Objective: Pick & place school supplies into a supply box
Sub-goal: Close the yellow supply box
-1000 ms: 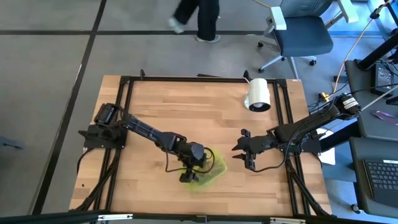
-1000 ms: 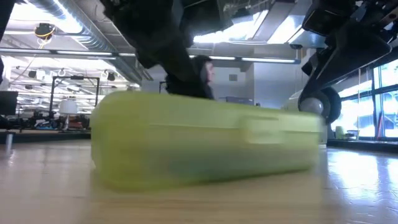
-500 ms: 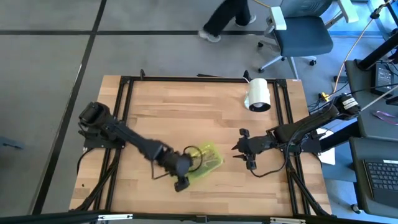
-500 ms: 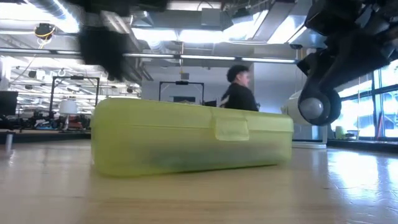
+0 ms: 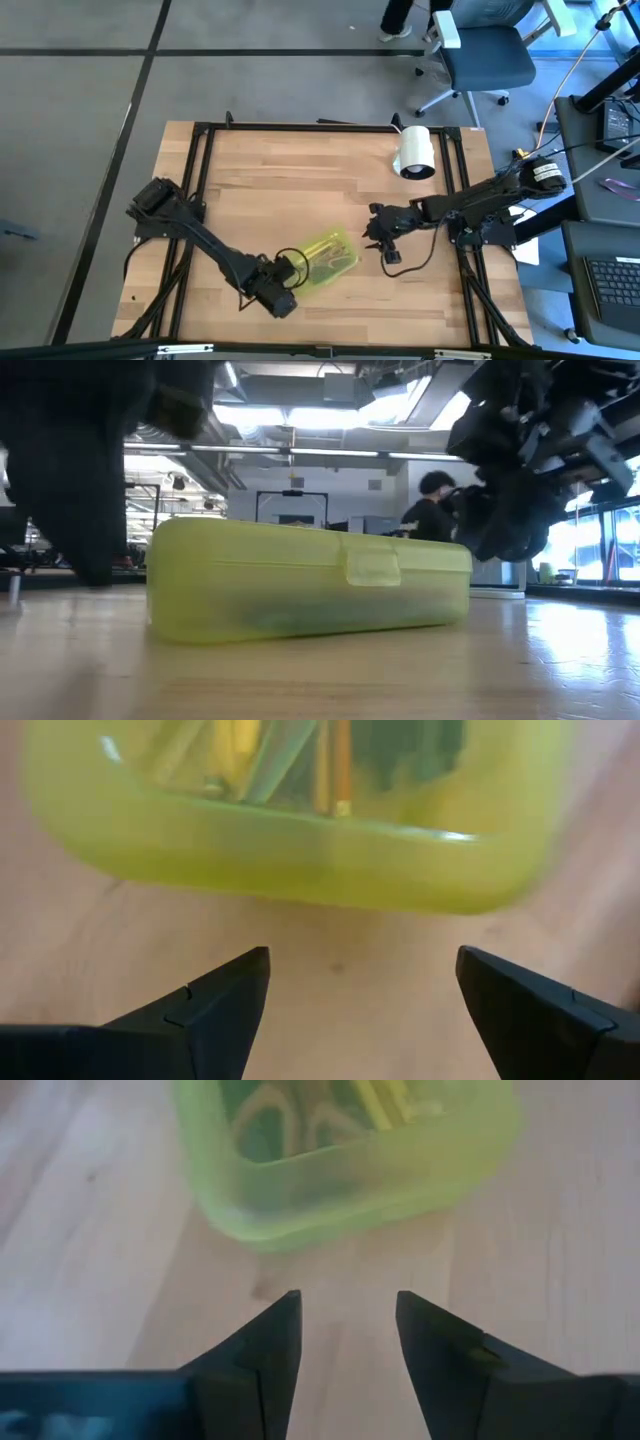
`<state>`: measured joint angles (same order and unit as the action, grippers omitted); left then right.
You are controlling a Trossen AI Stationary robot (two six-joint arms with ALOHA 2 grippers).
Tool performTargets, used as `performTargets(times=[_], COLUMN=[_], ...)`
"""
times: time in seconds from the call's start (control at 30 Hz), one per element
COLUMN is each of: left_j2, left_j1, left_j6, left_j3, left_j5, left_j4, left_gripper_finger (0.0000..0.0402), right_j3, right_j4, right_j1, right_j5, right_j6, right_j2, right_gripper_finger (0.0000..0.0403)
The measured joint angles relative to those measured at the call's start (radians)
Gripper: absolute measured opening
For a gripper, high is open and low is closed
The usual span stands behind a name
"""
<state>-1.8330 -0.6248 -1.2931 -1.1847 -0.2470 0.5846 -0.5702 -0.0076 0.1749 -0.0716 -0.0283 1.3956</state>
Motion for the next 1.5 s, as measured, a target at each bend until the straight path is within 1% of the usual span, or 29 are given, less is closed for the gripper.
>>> performTargets(times=[0.13,0.23,0.4,0.57,0.67,0.87,1.1,1.33,1.5], left_j2=[-0.070,-0.091,-0.085,-0.078,-0.078,-0.074,-0.073,-0.072,-0.073], left_j1=[0.013,0.023,0.043,0.090,0.129,0.213,0.295,0.359,0.391], left_j6=[0.037,0.068,0.141,0.241,0.311,0.496,0.686,0.798,0.819], left_j3=[0.000,-0.006,-0.005,-0.002,-0.001,-0.002,-0.003,-0.003,-0.003], left_j5=[-0.011,-0.006,0.018,-0.008,0.000,0.045,0.097,0.100,0.116], left_j4=[-0.008,-0.008,0.005,0.052,0.080,0.100,0.127,0.174,0.179], left_gripper_finger=[0.0312,0.0312,0.0312,0.0312,0.0312,0.0312,0.0312,0.0312,0.0312], right_j3=[-0.028,-0.053,-0.101,-0.134,-0.137,-0.131,-0.129,-0.129,-0.129], right_j4=[0.010,0.001,-0.010,-0.010,-0.017,-0.025,-0.014,0.005,0.012], right_j1=[-0.036,-0.051,-0.051,-0.042,-0.029,0.021,0.094,0.146,0.161], right_j5=[-0.003,-0.010,-0.036,-0.055,-0.094,-0.103,-0.041,-0.058,-0.058], right_j6=[-0.040,-0.068,-0.086,-0.077,-0.034,0.055,0.177,0.212,0.233], right_j2=[0.038,0.074,0.153,0.209,0.219,0.216,0.216,0.216,0.216], right_gripper_finger=[0.0168,0.0168,0.0168,0.0168,0.0168,0.0168,0.0168,0.0168,0.0168])
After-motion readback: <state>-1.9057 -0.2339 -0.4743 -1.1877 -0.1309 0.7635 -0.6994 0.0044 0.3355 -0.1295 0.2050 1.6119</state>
